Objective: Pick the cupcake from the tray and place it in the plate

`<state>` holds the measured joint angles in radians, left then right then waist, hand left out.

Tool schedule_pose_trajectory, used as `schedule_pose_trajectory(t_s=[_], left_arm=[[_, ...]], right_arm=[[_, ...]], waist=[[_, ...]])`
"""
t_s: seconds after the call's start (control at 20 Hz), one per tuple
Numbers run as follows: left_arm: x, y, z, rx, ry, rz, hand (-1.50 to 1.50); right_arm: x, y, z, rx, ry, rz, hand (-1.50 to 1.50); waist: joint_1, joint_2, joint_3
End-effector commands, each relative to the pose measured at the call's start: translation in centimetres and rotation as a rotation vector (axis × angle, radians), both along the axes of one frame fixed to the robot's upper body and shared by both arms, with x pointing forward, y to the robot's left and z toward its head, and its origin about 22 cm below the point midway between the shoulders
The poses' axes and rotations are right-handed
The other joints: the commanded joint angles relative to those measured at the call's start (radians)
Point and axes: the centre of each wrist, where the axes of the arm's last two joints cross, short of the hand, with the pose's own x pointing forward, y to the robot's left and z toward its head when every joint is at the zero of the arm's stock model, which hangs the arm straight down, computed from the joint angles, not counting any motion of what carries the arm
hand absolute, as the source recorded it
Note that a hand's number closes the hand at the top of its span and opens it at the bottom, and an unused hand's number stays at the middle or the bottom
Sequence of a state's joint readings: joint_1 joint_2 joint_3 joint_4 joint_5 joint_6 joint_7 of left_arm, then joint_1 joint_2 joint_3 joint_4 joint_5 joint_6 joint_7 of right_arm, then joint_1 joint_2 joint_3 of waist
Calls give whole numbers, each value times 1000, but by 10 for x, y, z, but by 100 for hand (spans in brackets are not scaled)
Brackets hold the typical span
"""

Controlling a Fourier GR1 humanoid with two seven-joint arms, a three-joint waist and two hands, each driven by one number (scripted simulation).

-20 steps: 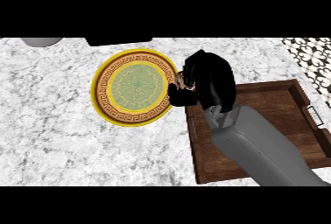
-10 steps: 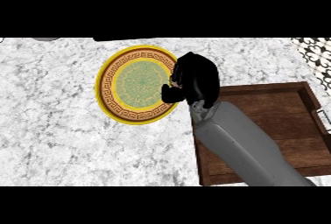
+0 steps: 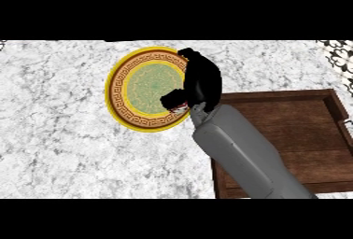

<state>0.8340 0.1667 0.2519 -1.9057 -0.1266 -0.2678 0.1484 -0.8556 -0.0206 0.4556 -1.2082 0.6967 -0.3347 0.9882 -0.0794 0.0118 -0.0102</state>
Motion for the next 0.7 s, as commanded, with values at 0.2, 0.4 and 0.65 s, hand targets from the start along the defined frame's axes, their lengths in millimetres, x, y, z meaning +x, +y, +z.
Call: schedule_pose_trajectory(t_s=[0.2,0.4,0.65], left_arm=[[92,-32,43,-80,-575,-235,0],[95,-29,40,-93,-580,-227,0],[98,-25,37,-101,-590,-221,0]], right_arm=[[10,0,25,202,-172,-87,-150],[15,-8,34,318,-225,-142,-150],[19,-19,34,392,-267,-203,-150]], waist=[[-25,-8,11],[-26,-13,11],[-57,-24,10]])
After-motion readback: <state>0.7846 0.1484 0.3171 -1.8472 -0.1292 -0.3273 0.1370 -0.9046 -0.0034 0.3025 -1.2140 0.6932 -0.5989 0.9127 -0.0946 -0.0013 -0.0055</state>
